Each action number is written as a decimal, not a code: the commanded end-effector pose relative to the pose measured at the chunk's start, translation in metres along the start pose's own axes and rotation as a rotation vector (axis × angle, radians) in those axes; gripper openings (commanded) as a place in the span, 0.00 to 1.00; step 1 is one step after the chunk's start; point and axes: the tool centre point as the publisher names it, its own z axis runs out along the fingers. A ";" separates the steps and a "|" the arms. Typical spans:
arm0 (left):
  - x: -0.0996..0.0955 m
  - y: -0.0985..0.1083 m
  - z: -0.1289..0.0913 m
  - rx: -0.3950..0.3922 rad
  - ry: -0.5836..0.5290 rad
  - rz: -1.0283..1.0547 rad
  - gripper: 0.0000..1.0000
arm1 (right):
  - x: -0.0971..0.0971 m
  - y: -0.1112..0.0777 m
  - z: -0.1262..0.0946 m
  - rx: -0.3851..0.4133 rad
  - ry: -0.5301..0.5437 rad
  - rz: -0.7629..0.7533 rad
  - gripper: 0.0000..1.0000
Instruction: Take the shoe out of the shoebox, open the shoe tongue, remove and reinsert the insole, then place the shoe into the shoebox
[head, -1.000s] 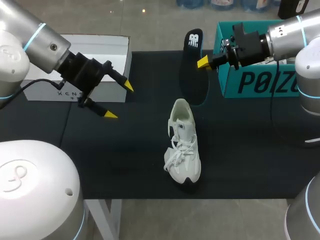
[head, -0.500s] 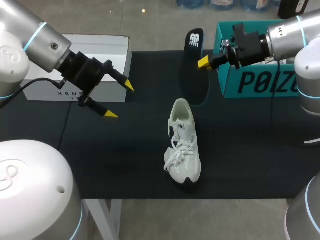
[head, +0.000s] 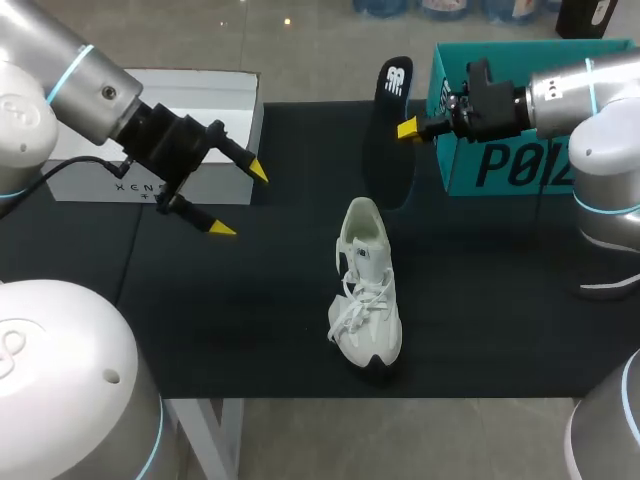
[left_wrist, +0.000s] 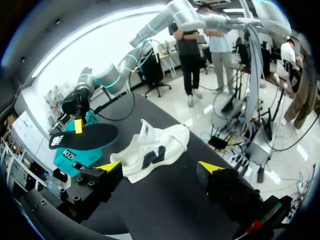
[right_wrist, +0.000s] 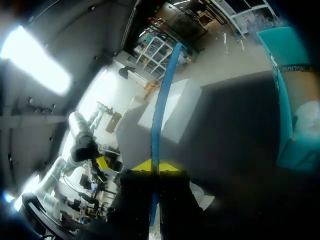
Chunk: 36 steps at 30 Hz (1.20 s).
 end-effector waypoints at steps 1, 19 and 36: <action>0.000 0.000 0.000 -0.002 0.002 0.000 1.00 | -0.015 -0.007 0.012 -0.010 0.040 -0.002 0.00; 0.000 0.000 0.000 -0.002 0.002 0.000 1.00 | -0.019 -0.052 0.041 -0.038 0.092 -0.011 0.00; 0.000 0.000 0.000 -0.002 0.002 0.000 1.00 | -0.024 -0.078 0.044 -0.113 0.080 -0.048 0.00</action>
